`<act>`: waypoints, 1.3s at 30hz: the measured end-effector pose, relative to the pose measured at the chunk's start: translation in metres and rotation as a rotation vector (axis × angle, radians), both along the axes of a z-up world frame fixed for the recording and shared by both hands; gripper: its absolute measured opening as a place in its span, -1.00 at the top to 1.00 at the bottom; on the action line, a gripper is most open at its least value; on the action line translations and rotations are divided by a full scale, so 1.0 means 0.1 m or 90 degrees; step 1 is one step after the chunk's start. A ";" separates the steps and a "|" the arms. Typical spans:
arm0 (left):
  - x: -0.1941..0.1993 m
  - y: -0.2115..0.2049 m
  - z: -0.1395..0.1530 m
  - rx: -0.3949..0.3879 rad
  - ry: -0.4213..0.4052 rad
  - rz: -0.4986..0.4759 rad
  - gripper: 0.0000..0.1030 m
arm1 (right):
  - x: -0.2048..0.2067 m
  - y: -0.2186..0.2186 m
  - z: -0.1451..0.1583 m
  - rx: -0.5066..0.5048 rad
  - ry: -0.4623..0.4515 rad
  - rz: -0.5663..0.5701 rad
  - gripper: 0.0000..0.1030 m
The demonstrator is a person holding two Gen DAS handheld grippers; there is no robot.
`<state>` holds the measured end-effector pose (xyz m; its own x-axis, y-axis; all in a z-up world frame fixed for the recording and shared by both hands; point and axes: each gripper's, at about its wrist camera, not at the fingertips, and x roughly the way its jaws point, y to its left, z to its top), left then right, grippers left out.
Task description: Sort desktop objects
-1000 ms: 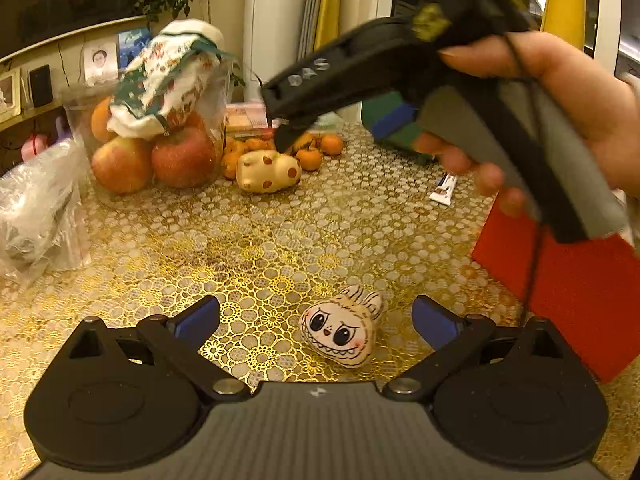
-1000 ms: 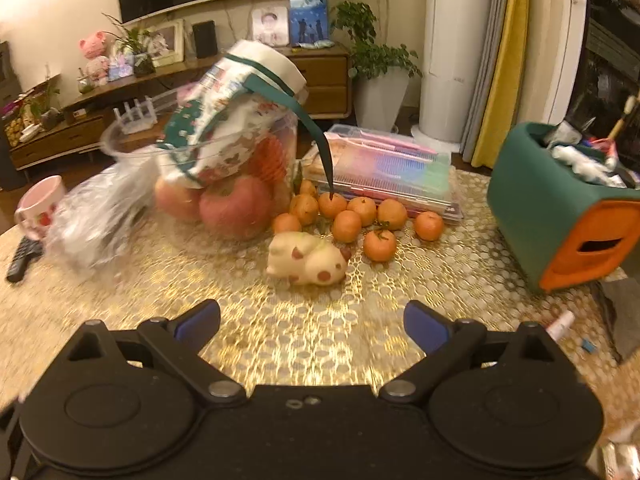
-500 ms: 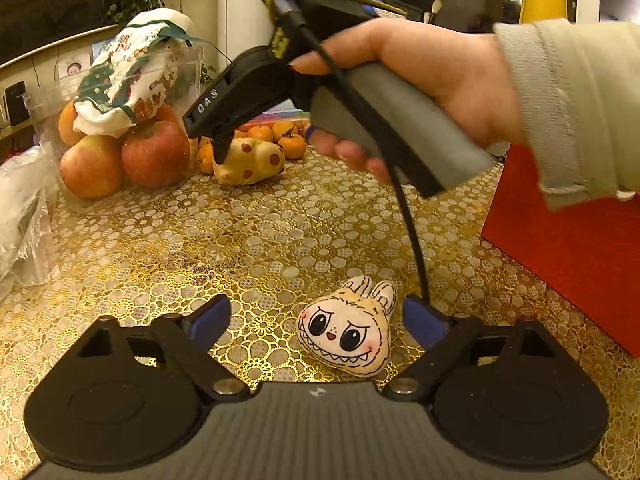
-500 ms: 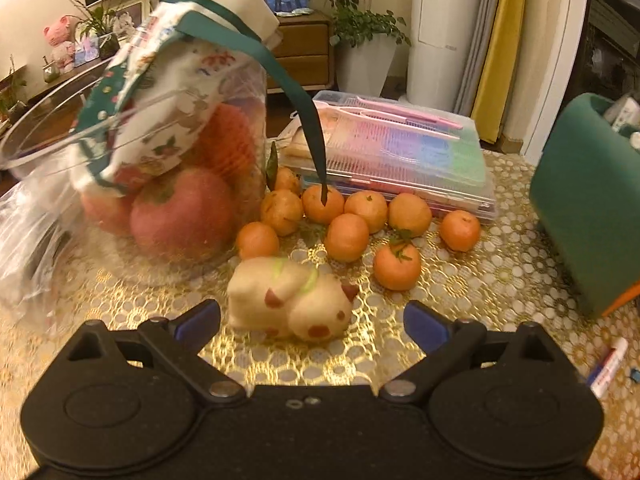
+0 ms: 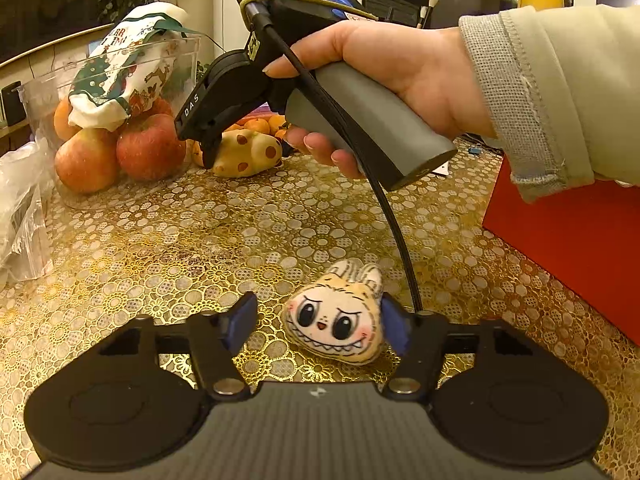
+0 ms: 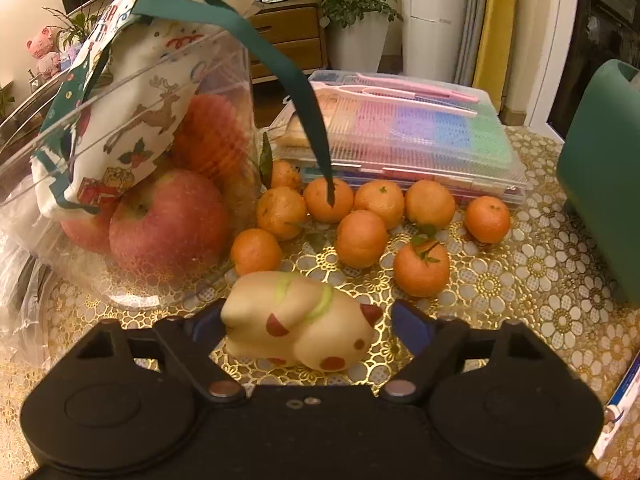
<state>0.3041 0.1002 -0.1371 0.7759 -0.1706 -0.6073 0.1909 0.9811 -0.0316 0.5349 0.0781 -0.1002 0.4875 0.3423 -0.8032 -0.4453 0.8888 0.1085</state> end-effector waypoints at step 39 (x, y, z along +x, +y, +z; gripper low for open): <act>-0.82 -0.49 1.07 -0.018 -0.019 0.057 0.10 | -1.64 -1.45 1.08 0.074 0.004 0.082 -0.37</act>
